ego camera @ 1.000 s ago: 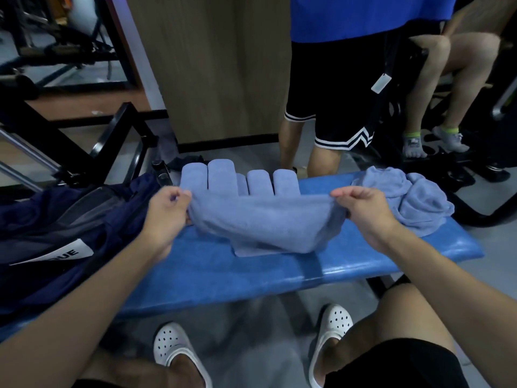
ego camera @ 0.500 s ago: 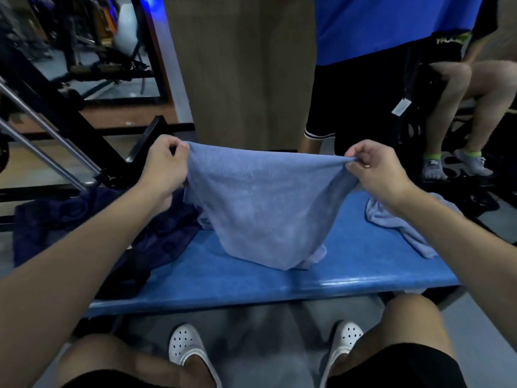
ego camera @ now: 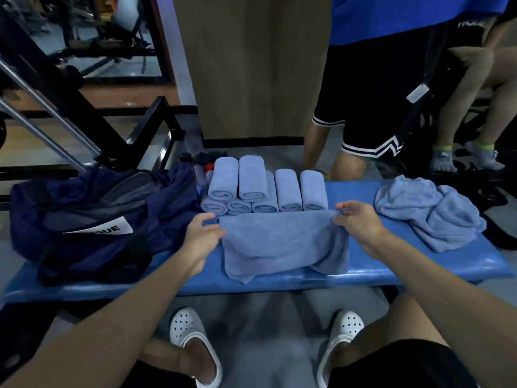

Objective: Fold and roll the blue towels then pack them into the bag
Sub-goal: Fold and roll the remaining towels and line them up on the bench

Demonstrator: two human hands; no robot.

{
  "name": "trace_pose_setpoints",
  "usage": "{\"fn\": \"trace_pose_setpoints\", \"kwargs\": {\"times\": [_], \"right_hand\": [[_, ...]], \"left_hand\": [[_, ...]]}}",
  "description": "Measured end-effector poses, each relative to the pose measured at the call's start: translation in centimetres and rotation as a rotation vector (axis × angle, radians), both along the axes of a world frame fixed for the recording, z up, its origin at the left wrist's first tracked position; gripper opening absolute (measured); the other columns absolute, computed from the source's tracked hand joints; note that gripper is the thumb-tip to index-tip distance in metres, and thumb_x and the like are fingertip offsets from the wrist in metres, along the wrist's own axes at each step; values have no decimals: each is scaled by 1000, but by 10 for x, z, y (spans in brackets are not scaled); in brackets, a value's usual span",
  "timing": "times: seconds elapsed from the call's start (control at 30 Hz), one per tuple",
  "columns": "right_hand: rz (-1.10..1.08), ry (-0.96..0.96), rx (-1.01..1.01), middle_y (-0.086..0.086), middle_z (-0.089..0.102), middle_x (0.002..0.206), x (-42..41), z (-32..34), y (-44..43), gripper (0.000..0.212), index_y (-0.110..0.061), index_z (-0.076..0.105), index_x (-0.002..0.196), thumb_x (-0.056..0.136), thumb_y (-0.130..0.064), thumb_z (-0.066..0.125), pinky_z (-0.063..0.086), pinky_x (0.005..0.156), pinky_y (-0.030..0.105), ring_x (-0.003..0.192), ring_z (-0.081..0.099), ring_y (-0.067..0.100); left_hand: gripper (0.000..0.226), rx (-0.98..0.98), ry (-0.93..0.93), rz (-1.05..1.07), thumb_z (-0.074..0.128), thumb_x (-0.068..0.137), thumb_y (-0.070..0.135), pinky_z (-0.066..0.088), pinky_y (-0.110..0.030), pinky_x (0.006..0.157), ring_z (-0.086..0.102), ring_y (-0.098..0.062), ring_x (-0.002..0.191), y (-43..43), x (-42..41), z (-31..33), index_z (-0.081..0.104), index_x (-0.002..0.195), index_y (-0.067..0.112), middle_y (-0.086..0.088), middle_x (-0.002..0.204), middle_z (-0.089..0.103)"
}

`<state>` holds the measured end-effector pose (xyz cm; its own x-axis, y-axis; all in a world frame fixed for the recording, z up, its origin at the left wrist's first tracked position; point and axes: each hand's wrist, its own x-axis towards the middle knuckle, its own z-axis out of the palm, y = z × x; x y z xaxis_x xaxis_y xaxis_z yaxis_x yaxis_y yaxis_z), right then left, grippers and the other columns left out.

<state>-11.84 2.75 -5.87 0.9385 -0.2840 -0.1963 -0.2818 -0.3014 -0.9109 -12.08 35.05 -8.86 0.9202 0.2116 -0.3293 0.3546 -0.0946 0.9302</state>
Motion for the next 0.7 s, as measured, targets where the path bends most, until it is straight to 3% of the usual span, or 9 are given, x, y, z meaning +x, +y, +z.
{"fn": "trace_pose_setpoints", "kwargs": {"times": [0.07, 0.13, 0.23, 0.37, 0.4, 0.47, 0.5, 0.57, 0.7], "right_hand": [[-5, 10, -11, 6, 56, 91, 0, -8, 1, 21, -8, 60, 107, 89, 2, 61, 39, 58, 18, 70, 50, 10], [-2, 24, -22, 10, 56, 94, 1, -17, 0, 23, -10, 59, 107, 88, 3, 62, 39, 58, 18, 69, 50, 12], [-5, 69, -49, 14, 58, 102, -2, -25, -3, 36, -12, 55, 120, 87, -2, 65, 43, 67, 23, 78, 55, 17], [10, 186, -48, 11, 55, 104, -11, -38, -8, 59, -3, 42, 138, 87, -10, 71, 43, 80, 31, 94, 55, 22], [23, 211, -76, 11, 56, 97, -13, -42, -10, 50, 0, 48, 129, 86, -10, 72, 43, 75, 31, 89, 54, 22], [62, 245, -197, 6, 48, 68, -18, -46, -13, 17, -4, 58, 79, 84, -9, 73, 36, 55, 24, 68, 45, 18], [84, 243, -241, 4, 38, 59, -18, -48, -16, 35, -9, 46, 61, 84, -7, 72, 29, 48, 22, 60, 36, 16], [121, 180, -247, 4, 30, 59, -20, -45, -20, 45, -12, 36, 57, 87, -6, 69, 24, 46, 21, 57, 28, 14], [130, -1, -109, 5, 40, 63, -14, -7, -23, 37, -12, 44, 62, 90, -16, 68, 32, 61, 32, 64, 37, 16]], "left_hand": [[29, 27, 11, 21, 69, 86, -3, 49, -37, 82, 59, -22, 90, -3, -8, -19, 56, 106, 13, -8, 96, 65], [27, 49, 28, 9, 71, 85, -3, 48, -30, 73, 58, -19, 86, -9, -15, -31, 54, 86, 18, -2, 82, 63], [28, 131, 26, -8, 76, 83, 0, 46, -21, 65, 57, -16, 79, -14, -24, -46, 53, 82, 16, 3, 77, 59], [22, 257, 12, -97, 79, 77, 14, 35, -30, 62, 41, -14, 60, -13, -29, -60, 60, 66, 9, 1, 62, 49], [23, 283, 1, -116, 76, 74, 20, 33, -31, 61, 39, -14, 60, -13, -30, -61, 63, 62, 5, -1, 60, 47], [21, 280, 3, -89, 75, 79, 14, 38, -29, 61, 44, -14, 59, -14, -28, -60, 66, 66, 2, -2, 60, 54], [20, 277, -9, -62, 73, 85, 10, 41, -28, 63, 48, -13, 61, -14, -26, -56, 65, 68, 6, -1, 63, 57], [22, 285, -61, -13, 66, 92, 9, 43, -28, 68, 52, -14, 70, -15, -22, -43, 59, 72, 14, 3, 70, 57], [9, 249, -238, 60, 64, 95, 12, 47, -23, 65, 55, -11, 69, -7, -8, 14, 64, 93, 3, -4, 82, 62]]}}
